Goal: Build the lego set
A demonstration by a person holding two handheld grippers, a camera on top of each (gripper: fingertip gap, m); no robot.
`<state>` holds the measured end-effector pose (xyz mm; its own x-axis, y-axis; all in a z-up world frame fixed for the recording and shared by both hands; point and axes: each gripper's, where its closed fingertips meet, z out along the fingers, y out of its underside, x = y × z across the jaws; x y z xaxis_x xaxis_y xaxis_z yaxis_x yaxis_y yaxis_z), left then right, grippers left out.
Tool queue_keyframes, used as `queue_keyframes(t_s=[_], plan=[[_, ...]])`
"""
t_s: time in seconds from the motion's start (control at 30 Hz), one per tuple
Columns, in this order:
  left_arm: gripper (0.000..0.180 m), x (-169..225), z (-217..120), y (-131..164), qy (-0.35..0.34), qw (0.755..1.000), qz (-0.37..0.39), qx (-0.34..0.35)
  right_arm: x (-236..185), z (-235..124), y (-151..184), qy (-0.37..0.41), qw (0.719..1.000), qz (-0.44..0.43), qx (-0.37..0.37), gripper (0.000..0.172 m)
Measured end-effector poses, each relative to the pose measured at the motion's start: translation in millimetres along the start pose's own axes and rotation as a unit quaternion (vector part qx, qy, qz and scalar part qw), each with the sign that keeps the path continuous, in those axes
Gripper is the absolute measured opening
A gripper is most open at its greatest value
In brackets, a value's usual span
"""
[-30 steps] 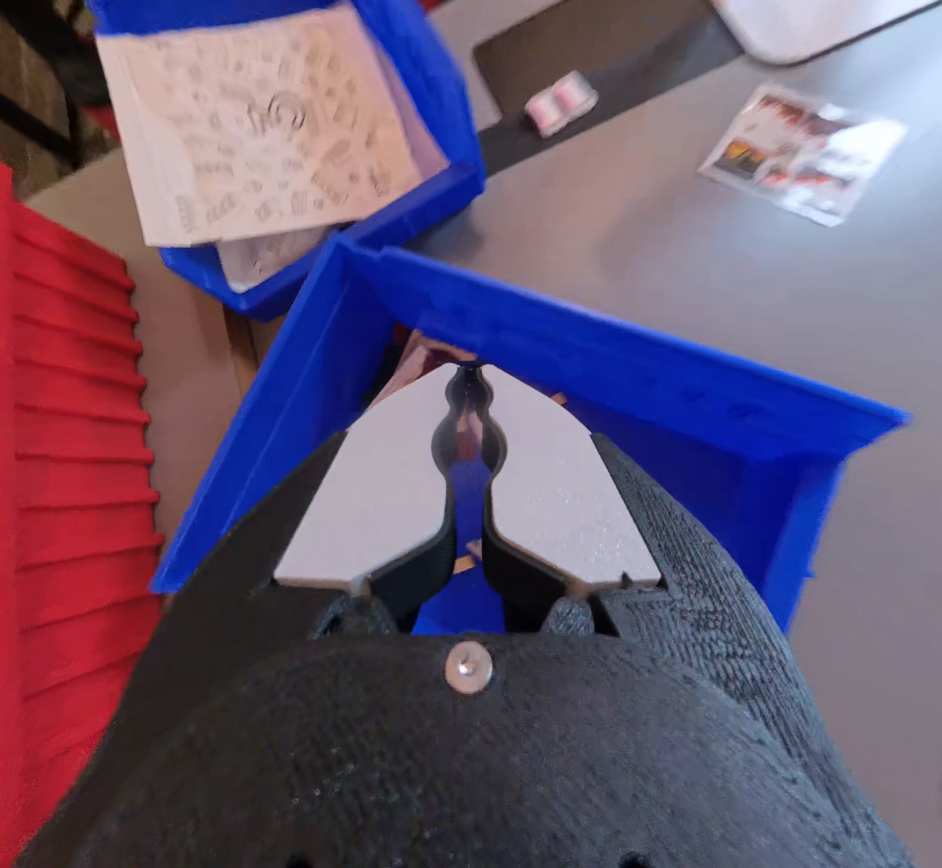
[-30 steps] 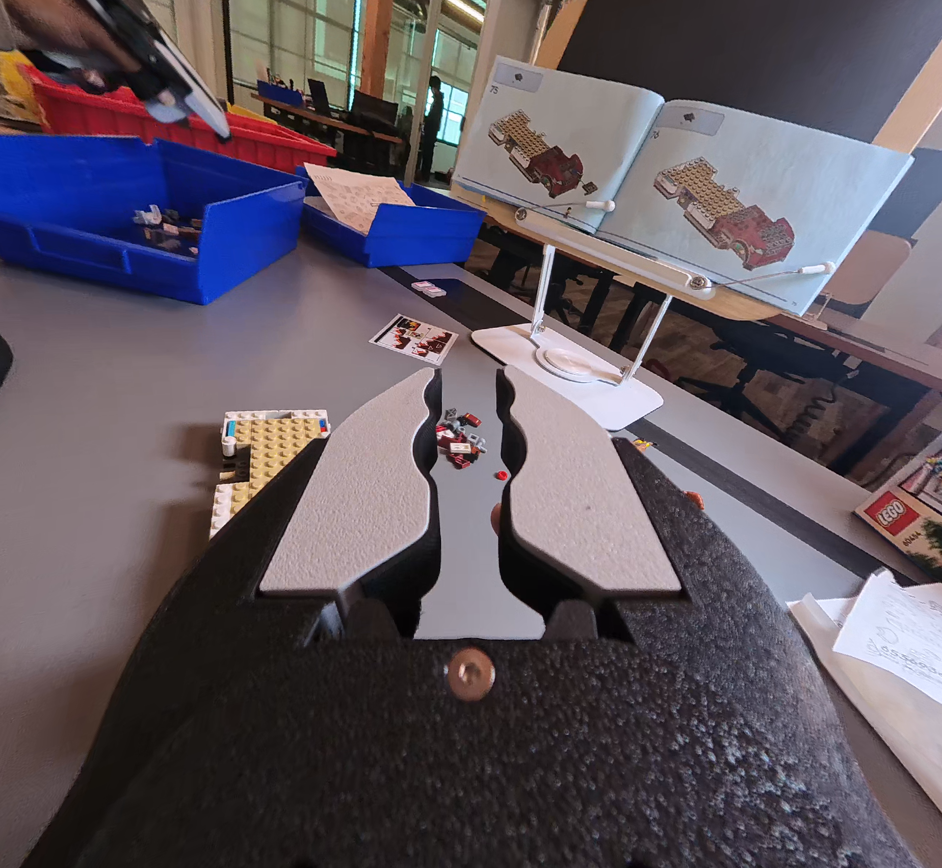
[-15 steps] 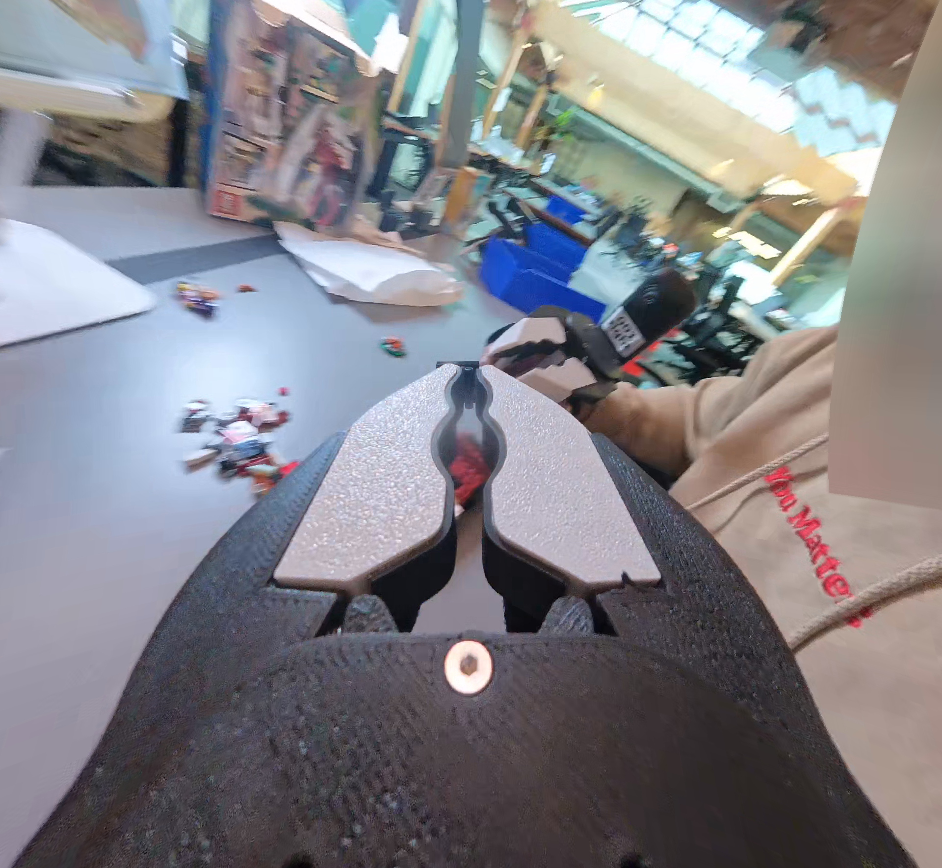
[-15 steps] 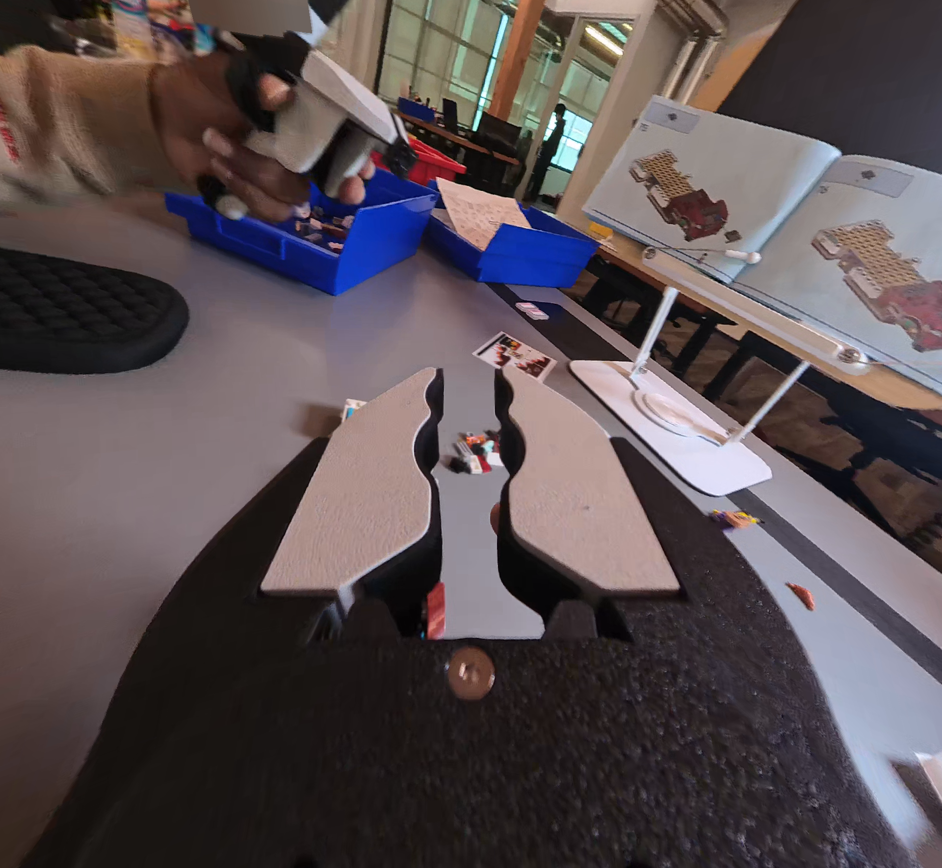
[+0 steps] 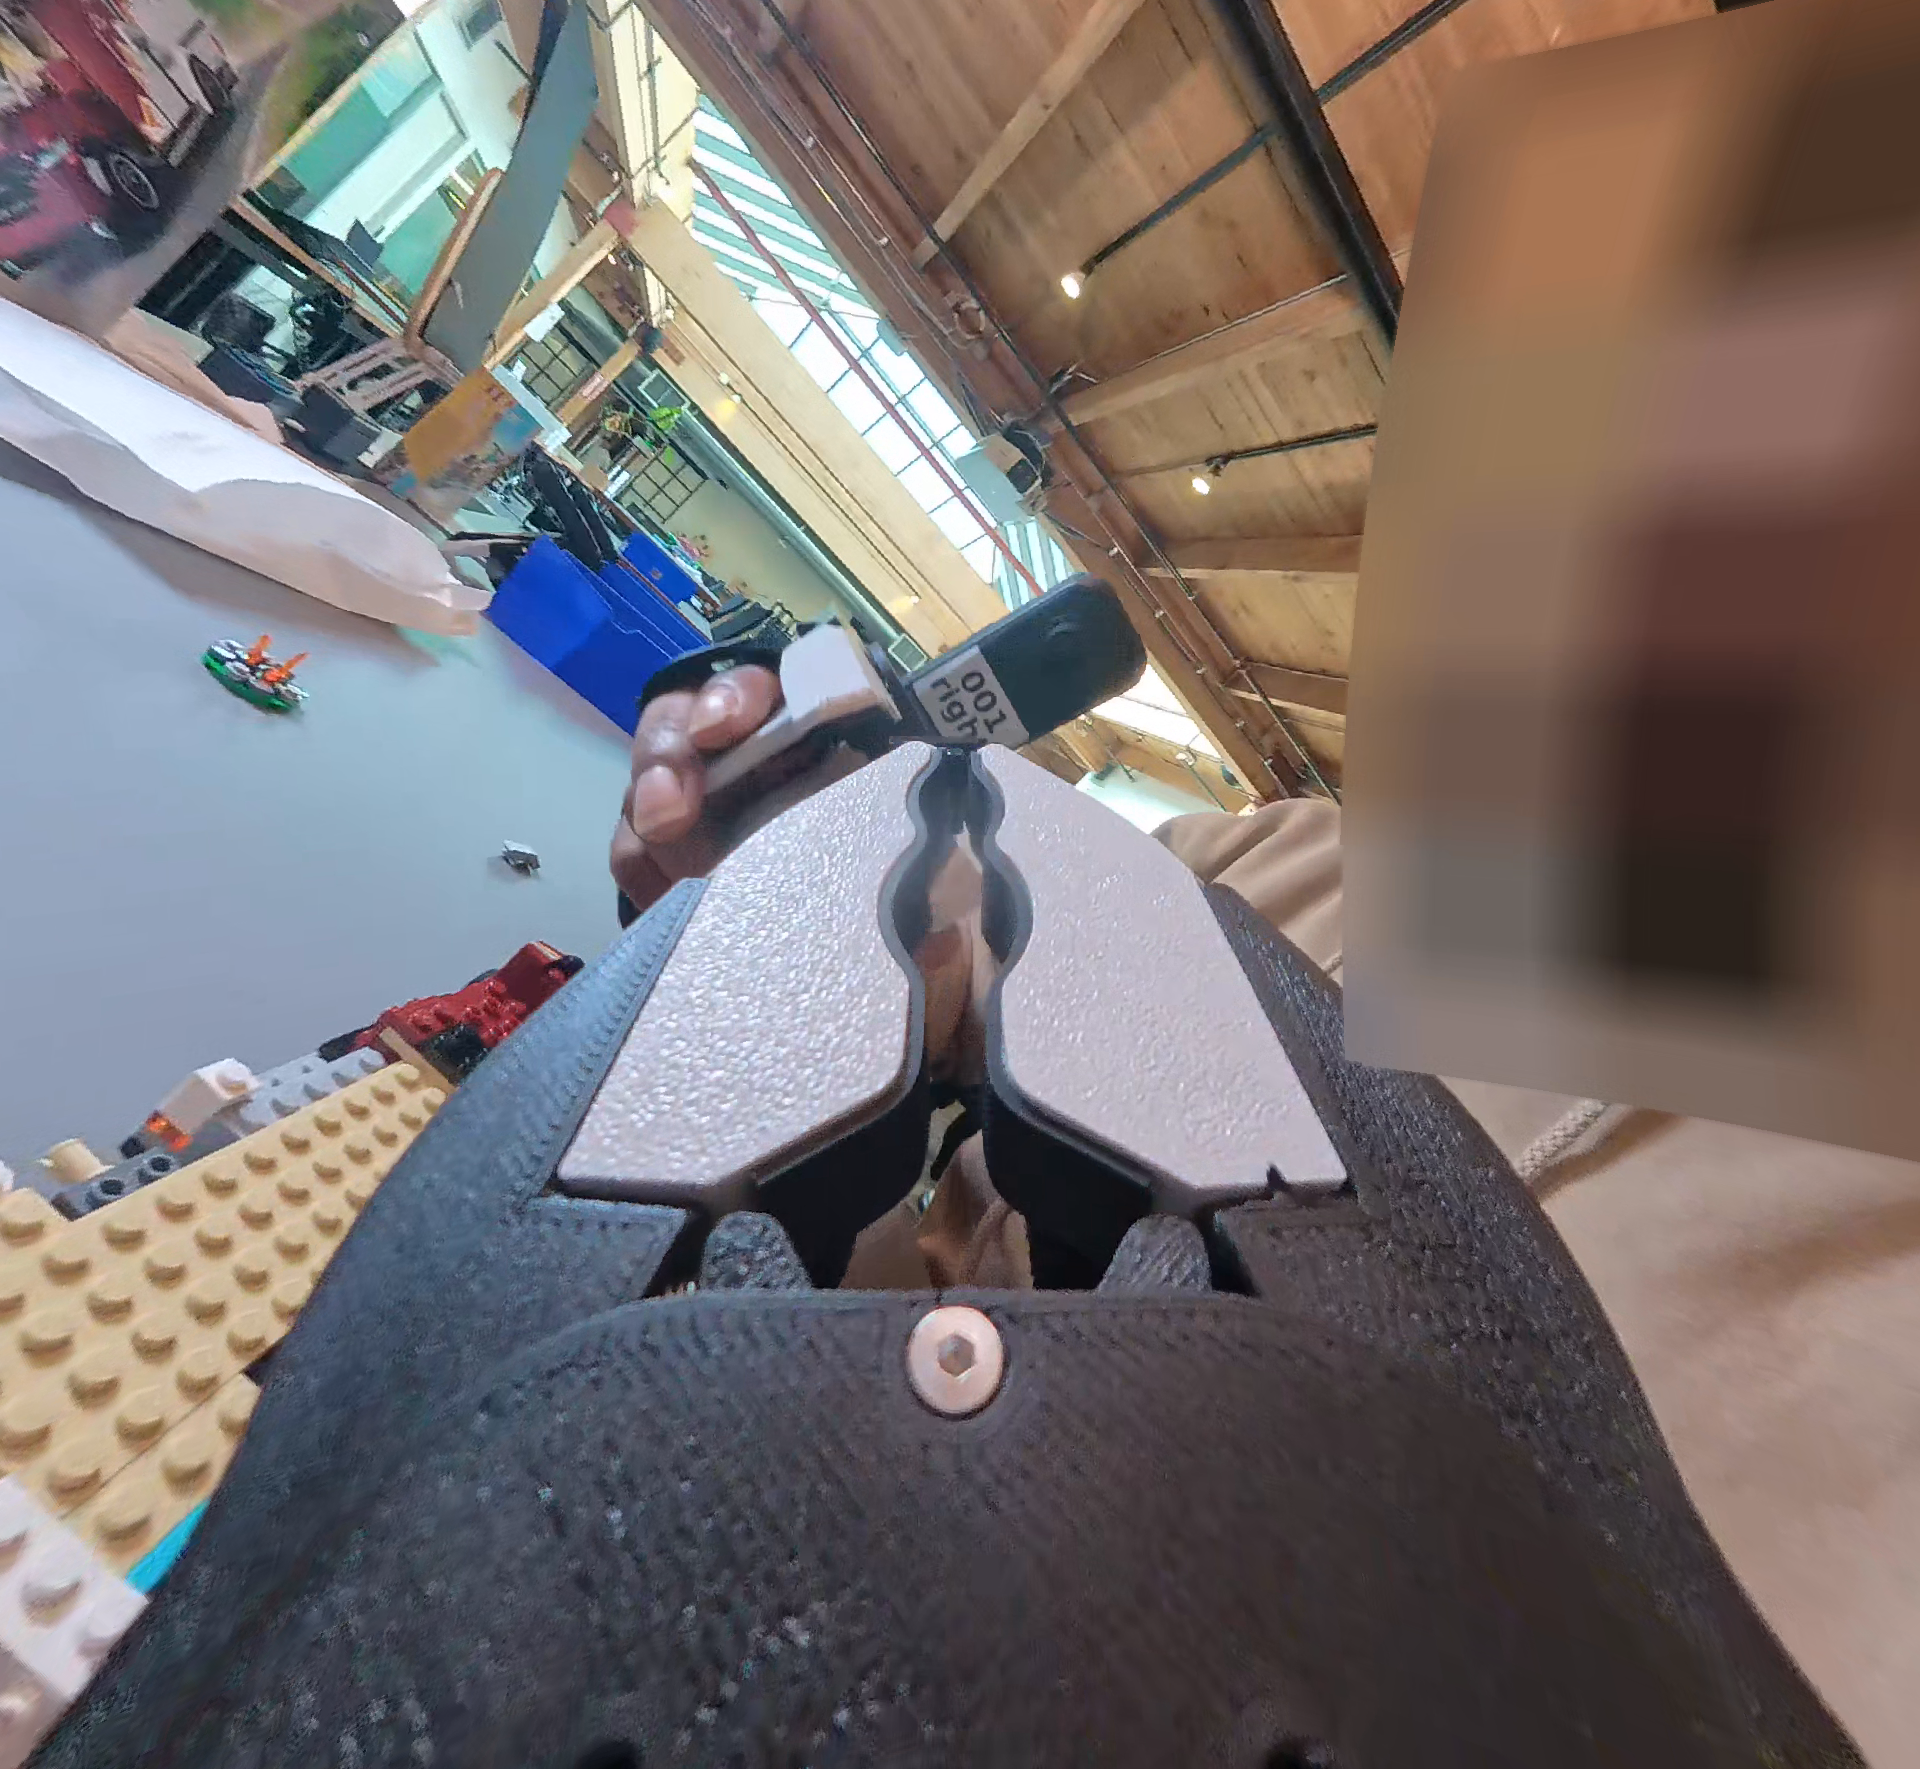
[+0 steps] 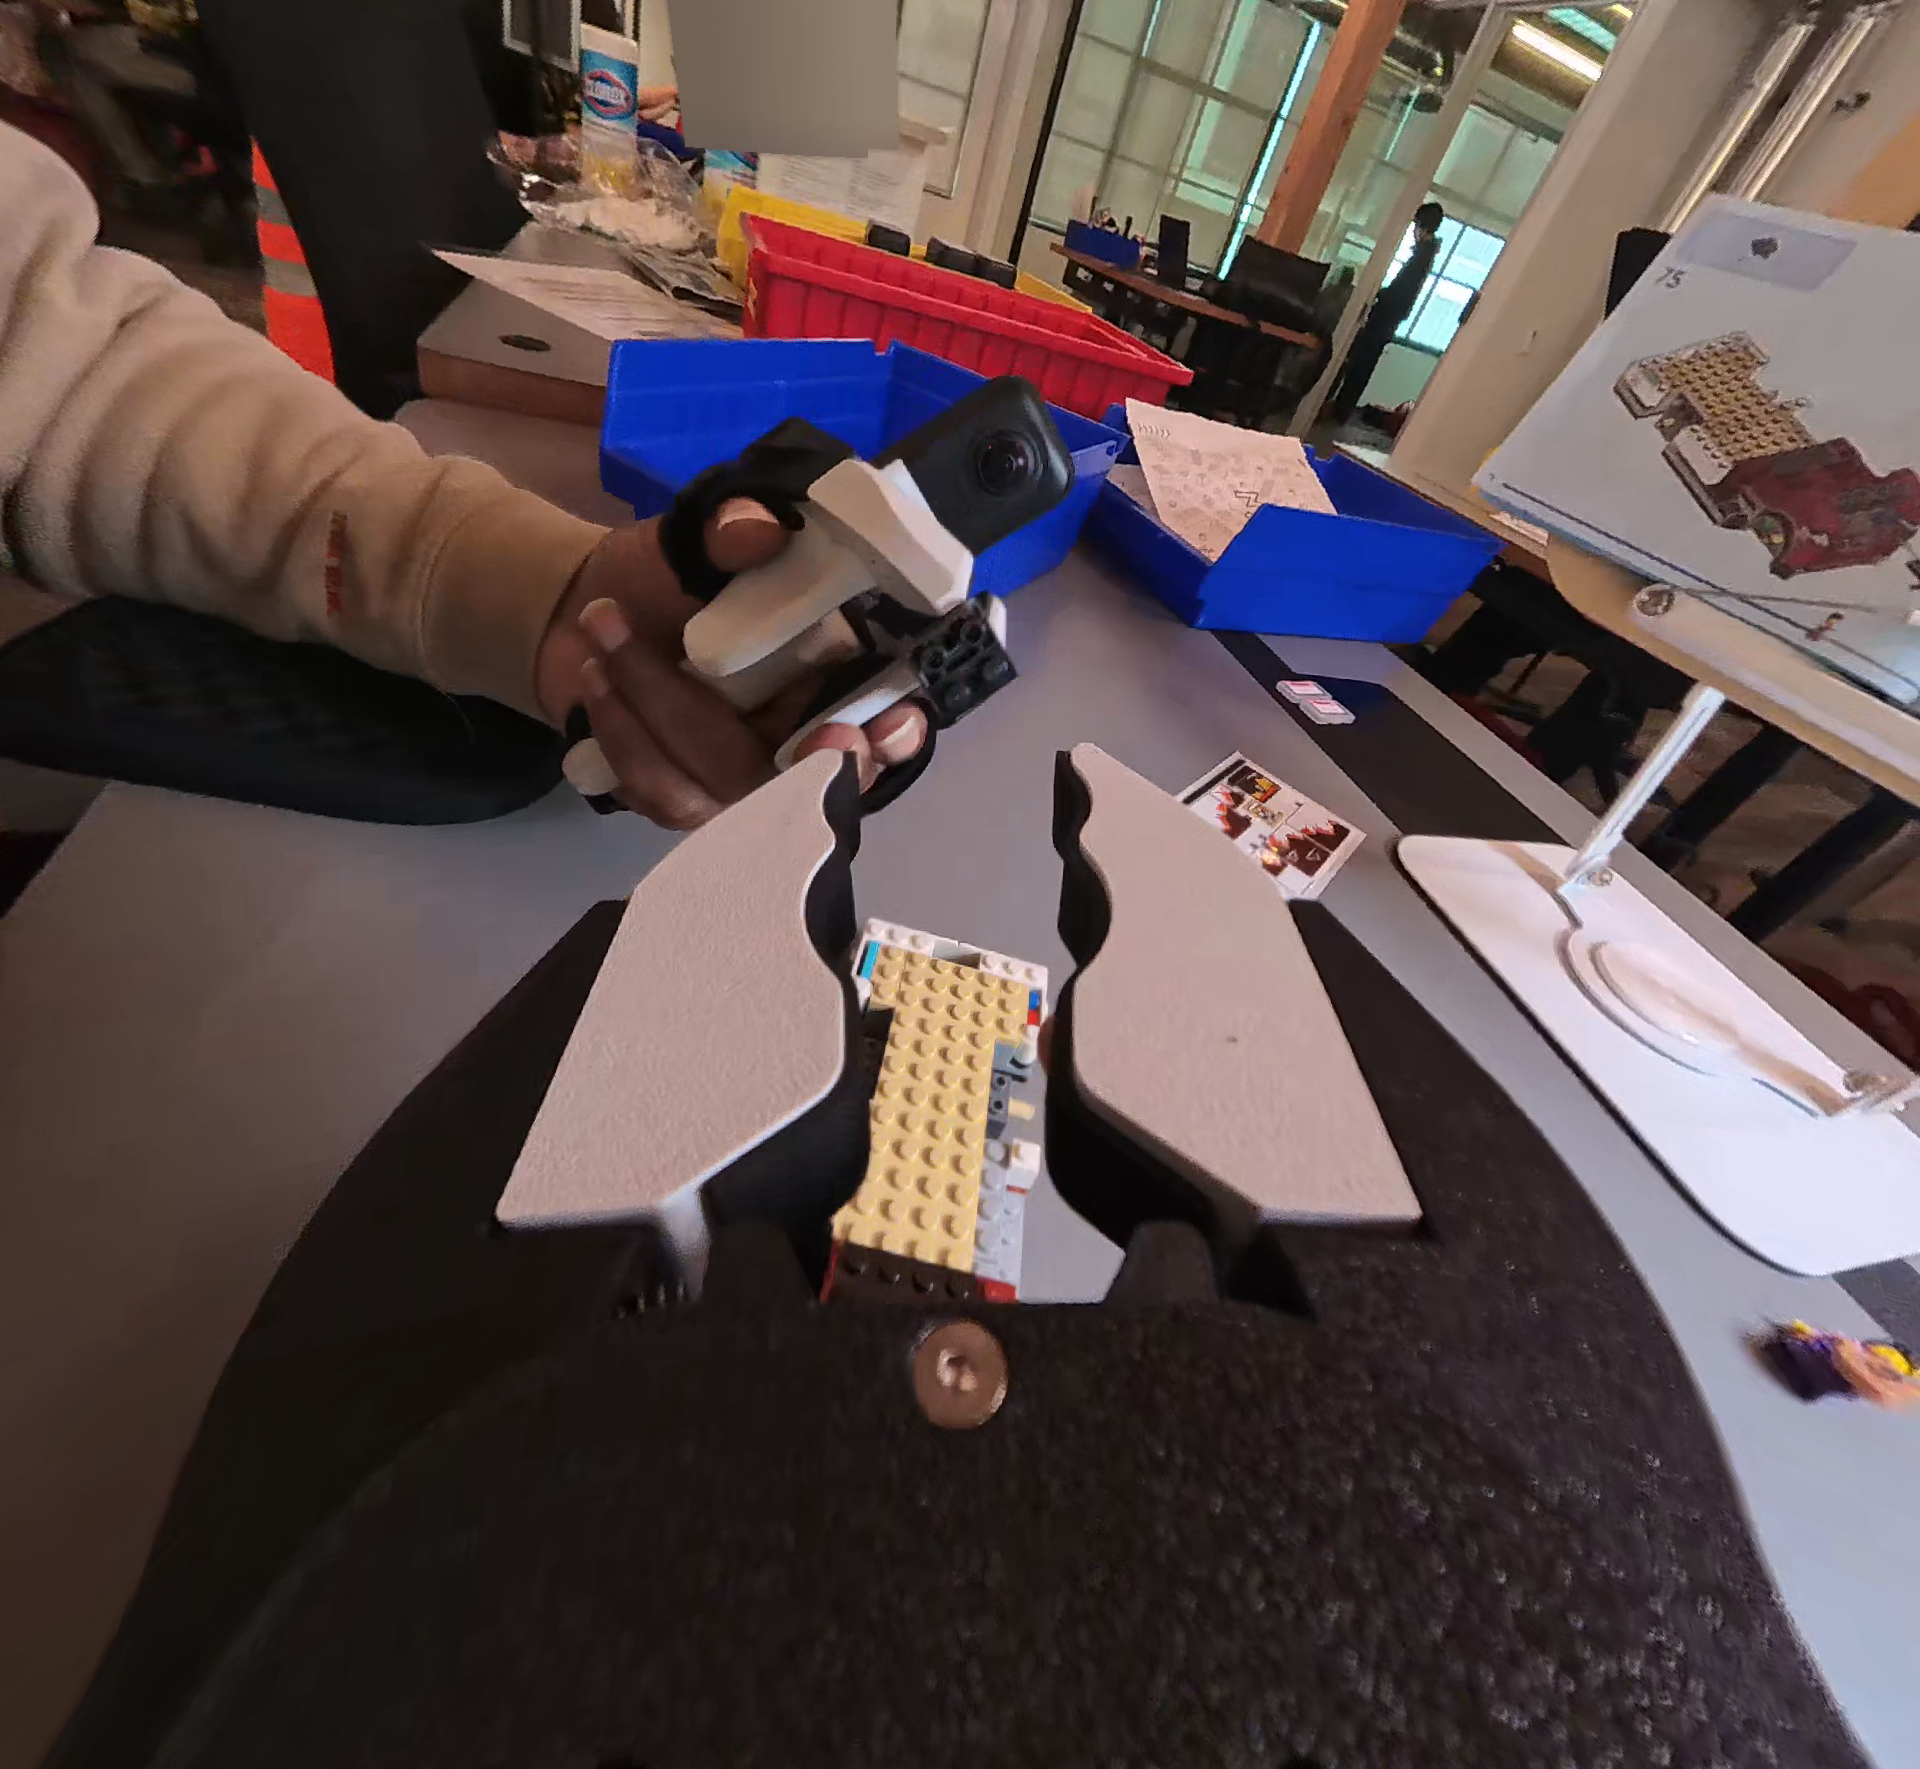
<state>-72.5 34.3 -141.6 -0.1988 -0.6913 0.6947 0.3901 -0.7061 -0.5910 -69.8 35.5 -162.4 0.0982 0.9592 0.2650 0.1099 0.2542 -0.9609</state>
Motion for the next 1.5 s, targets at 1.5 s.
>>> queue_keyframes(t_s=[1.5], plan=[[0.015,3,1,23,-0.130,0.942,0.280,-0.134,-19,-2,-12,-0.157,0.934,0.307,0.092,0.018]])
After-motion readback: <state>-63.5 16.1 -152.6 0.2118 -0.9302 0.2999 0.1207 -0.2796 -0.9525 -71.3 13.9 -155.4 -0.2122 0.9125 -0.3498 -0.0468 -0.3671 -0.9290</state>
